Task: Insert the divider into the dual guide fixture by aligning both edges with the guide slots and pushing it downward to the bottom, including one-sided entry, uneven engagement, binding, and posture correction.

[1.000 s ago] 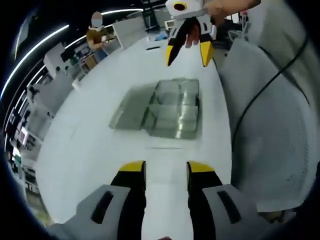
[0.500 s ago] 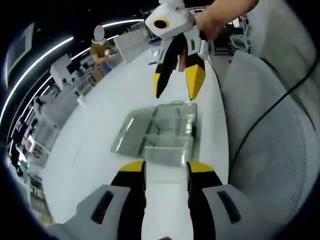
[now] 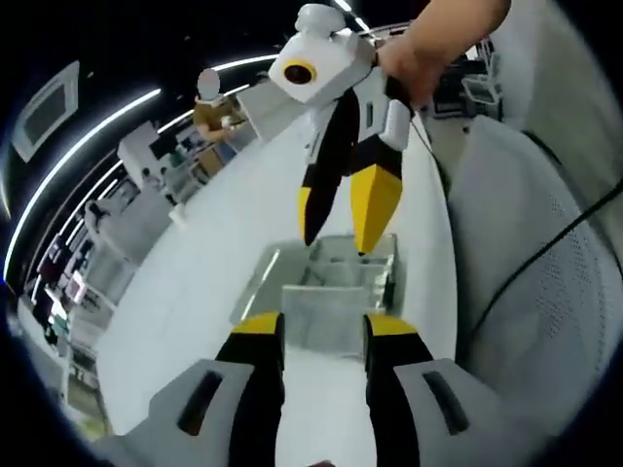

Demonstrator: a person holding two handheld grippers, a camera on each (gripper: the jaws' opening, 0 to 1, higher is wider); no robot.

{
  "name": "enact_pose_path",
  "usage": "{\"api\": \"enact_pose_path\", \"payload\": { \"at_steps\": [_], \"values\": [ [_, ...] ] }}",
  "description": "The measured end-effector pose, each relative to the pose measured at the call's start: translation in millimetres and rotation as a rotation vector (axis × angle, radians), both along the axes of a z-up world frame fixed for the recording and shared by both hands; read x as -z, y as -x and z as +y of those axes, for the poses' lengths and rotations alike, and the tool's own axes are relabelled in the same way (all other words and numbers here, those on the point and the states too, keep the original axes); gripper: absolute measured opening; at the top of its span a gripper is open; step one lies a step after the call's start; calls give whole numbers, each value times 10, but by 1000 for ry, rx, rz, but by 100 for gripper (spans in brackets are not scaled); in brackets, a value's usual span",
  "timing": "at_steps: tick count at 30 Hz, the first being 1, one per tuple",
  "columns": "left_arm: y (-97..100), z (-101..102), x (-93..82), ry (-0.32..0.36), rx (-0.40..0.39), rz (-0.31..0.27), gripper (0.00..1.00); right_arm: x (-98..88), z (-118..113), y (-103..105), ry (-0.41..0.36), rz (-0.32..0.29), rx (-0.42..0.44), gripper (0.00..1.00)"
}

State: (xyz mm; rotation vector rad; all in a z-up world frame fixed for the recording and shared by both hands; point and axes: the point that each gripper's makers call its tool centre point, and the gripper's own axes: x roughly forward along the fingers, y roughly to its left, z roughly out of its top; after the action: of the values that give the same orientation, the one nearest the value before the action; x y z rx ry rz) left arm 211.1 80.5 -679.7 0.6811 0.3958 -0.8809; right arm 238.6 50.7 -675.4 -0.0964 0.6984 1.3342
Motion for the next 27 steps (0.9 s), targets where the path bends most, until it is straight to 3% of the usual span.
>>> {"api": "enact_pose_path", "payload": {
  "at_steps": [12,27],
  "values": [
    [-31,-161,-56,7,-5,-42,29,-144,113,55,-50,41,-6,25],
    [-38,-228,-116,15,-10,-73,29,-109,111,81,-51,74,11,13]
  ]
}}
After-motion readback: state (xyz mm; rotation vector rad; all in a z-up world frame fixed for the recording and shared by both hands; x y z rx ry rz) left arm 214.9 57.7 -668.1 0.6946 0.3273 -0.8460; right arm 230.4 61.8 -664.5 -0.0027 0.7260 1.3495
